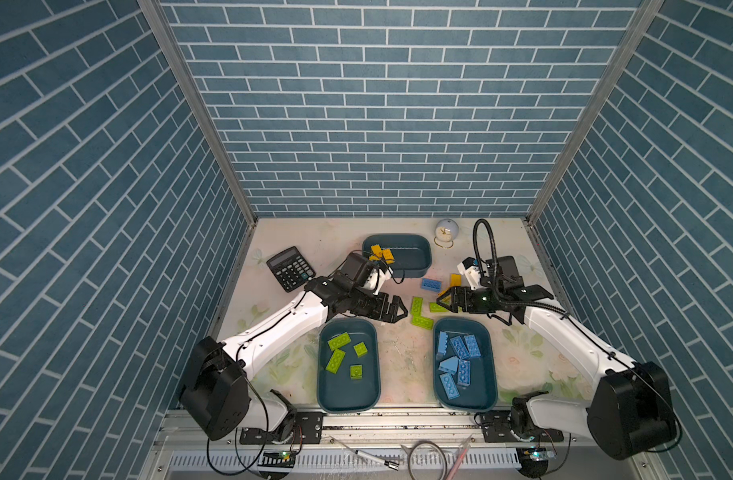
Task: Sort the legos into containers by color
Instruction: 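Raise the left gripper away from the bin while the right gripper reaches toward the pile, then grasp a lime-green 2x4 brick with the right gripper while the left gripper draws back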
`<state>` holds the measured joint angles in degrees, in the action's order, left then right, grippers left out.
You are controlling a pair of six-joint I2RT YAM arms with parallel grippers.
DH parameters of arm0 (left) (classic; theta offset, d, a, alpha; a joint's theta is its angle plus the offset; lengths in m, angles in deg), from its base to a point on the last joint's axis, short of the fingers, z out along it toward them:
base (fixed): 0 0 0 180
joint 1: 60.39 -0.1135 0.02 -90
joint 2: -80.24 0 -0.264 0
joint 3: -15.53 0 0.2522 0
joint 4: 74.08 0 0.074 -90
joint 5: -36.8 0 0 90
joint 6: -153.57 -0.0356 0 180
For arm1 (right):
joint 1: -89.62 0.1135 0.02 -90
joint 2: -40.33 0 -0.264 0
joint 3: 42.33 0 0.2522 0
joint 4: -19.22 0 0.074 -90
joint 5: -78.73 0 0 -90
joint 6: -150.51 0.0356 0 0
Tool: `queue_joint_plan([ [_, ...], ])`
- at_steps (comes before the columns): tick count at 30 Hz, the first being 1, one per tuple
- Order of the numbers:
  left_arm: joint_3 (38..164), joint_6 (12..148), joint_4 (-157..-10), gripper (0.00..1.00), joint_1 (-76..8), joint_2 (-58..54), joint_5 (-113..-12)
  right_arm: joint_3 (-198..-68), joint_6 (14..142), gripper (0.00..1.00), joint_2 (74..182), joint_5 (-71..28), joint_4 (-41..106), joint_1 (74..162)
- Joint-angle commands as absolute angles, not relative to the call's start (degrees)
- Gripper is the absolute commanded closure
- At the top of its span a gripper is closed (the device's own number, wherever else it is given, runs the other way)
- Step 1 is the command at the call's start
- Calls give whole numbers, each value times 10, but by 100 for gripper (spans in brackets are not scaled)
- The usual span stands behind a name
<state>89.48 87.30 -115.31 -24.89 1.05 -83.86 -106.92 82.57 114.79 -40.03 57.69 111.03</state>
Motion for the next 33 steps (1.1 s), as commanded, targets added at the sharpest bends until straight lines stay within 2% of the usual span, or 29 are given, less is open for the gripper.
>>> queue_joint_plan([
  [1,869,872,-1106,0,-287,35,-901,-1101,899,12,1188,-311,546,1152],
  [12,841,853,-1124,0,-353,63,-914,-1226,994,21,1380,-121,587,1279],
  [15,835,851,-1125,0,-357,70,-915,-1246,1009,29,1419,-100,598,1291],
  [19,824,853,-1124,0,-360,77,-914,-1267,1017,33,1456,-82,610,1301],
  [24,818,854,-1124,0,-364,78,-914,-1284,1027,43,1490,-61,622,1310],
  [31,813,848,-1129,1,-371,80,-914,-1318,1011,51,1529,-35,647,1323],
  [33,812,846,-1131,0,-373,82,-914,-1317,1008,56,1533,-30,648,1326],
])
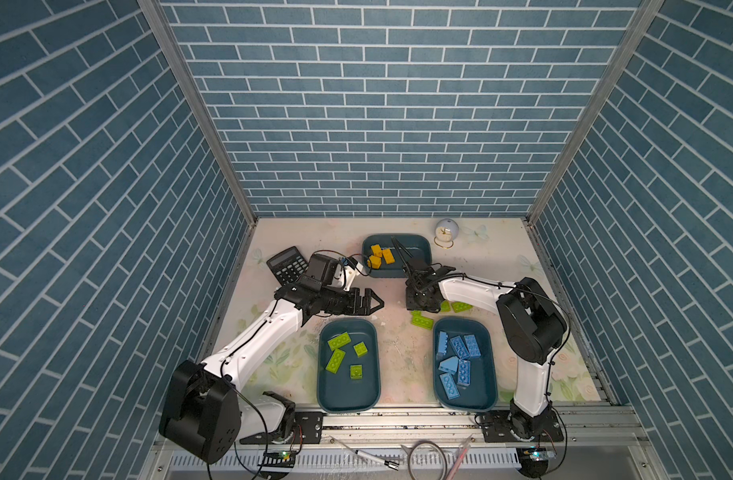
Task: Sort the legos into containers by color
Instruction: 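Grasp a lime-green 2x4 brick with the right gripper while the left gripper draws back, then carry the green brick with the right gripper into the green bin, release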
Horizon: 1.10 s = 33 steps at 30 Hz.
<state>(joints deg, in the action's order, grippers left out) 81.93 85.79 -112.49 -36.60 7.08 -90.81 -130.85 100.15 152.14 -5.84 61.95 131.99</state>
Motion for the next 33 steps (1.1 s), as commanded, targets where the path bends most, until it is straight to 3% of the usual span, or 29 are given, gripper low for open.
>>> queue_joint_plan([
  [1,810,845,-1132,0,-374,85,-914,-1318,1008,61,1534,-28,650,1327],
  [3,807,844,-1134,0,-377,89,-913,-1316,1006,69,1536,-26,652,1329],
  [12,800,829,-1166,0,-403,109,-880,-1322,977,81,1493,-42,641,1341],
  [22,804,850,-1179,1,-500,116,-834,-1276,862,82,1372,-160,559,1428],
  [33,819,892,-1157,1,-549,69,-783,-1276,781,81,1412,-282,453,1567],
])
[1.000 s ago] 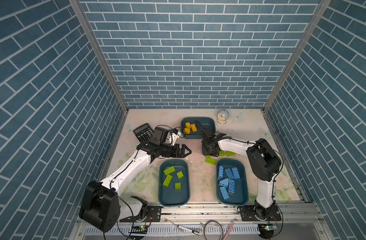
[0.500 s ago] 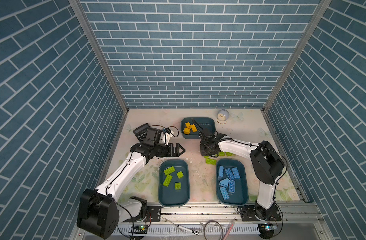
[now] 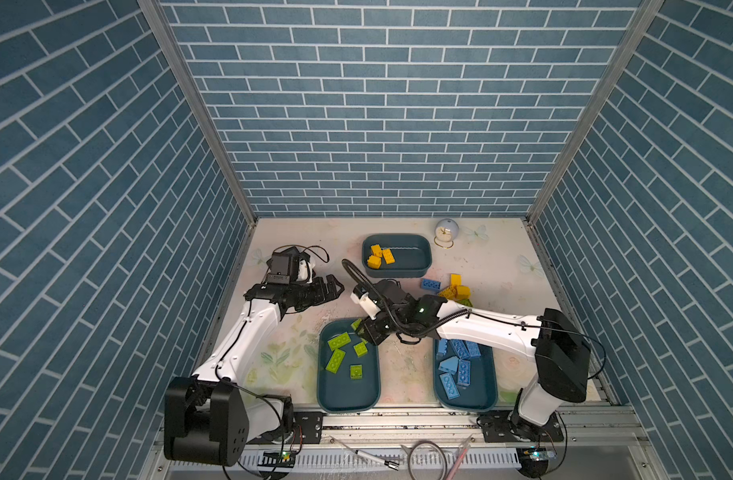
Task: Sort the legos into containers by color
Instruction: 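Carry the green brick with the right gripper into the green bin, release, then move the right gripper back over the lime-green bricks in the pile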
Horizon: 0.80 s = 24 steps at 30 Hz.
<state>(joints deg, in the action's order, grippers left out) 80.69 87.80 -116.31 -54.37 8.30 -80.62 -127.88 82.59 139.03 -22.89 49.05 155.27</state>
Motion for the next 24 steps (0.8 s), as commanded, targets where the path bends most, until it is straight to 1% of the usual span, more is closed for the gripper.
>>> queue_joint_plan([
  [1,822,893,-1155,1,-549,64,-783,-1278,775,81,1419,-290,450,1571],
  [4,829,898,-1143,1,-549,46,-789,-1289,746,80,1444,-302,453,1584],
  [6,829,903,-1132,1,-549,36,-795,-1298,732,74,1461,-304,457,1587],
  [7,828,905,-1129,2,-549,32,-798,-1304,723,69,1468,-306,462,1588],
  [11,831,909,-1125,2,-548,24,-810,-1320,713,37,1469,-307,475,1585],
  [12,832,907,-1128,2,-549,24,-813,-1323,712,33,1462,-306,483,1583],
  [13,833,904,-1131,2,-549,24,-815,-1324,712,32,1455,-305,491,1578],
  [17,836,896,-1142,2,-548,25,-828,-1299,719,32,1399,-306,533,1554],
  [20,832,893,-1146,2,-548,33,-839,-1267,724,32,1338,-300,580,1514],
  [22,829,892,-1148,2,-549,36,-848,-1251,700,32,1301,-296,625,1479],
  [24,828,892,-1153,2,-549,38,-853,-1239,632,32,1267,-287,687,1439],
])
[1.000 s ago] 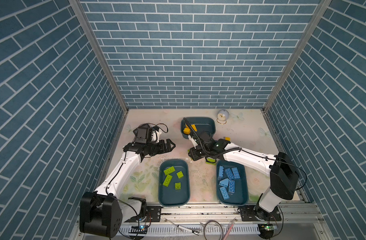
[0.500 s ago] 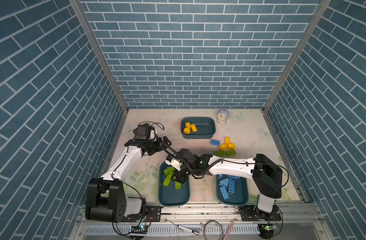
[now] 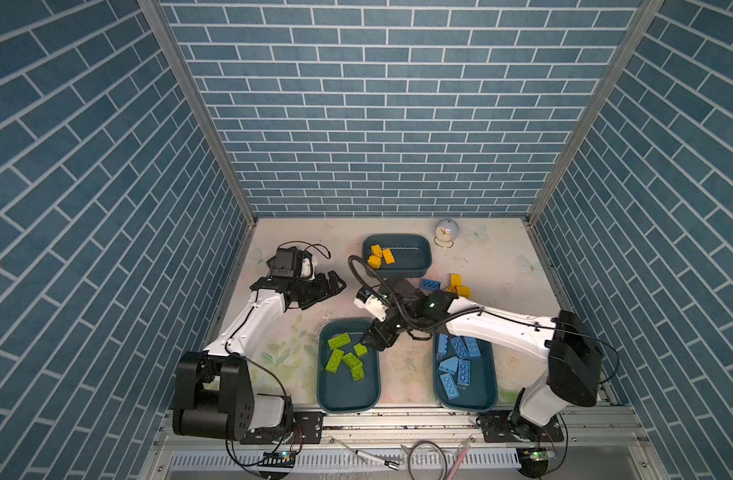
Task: Sort the legos into containers by color
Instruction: 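Move the right gripper back over the lime-green bricks in the pile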
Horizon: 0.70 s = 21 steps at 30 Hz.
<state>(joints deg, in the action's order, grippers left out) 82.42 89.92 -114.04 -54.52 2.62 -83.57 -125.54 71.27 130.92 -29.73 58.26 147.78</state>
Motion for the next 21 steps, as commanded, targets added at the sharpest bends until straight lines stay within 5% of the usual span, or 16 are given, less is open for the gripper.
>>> queue_joint_plan([
  [1,829,891,-1155,2,-548,40,-856,-1237,601,31,1255,-280,710,1420],
  [10,828,891,-1164,2,-549,57,-866,-1270,317,30,1314,-241,846,1310],
  [21,838,880,-1181,2,-549,54,-870,-1332,252,31,1470,-185,822,1304],
])
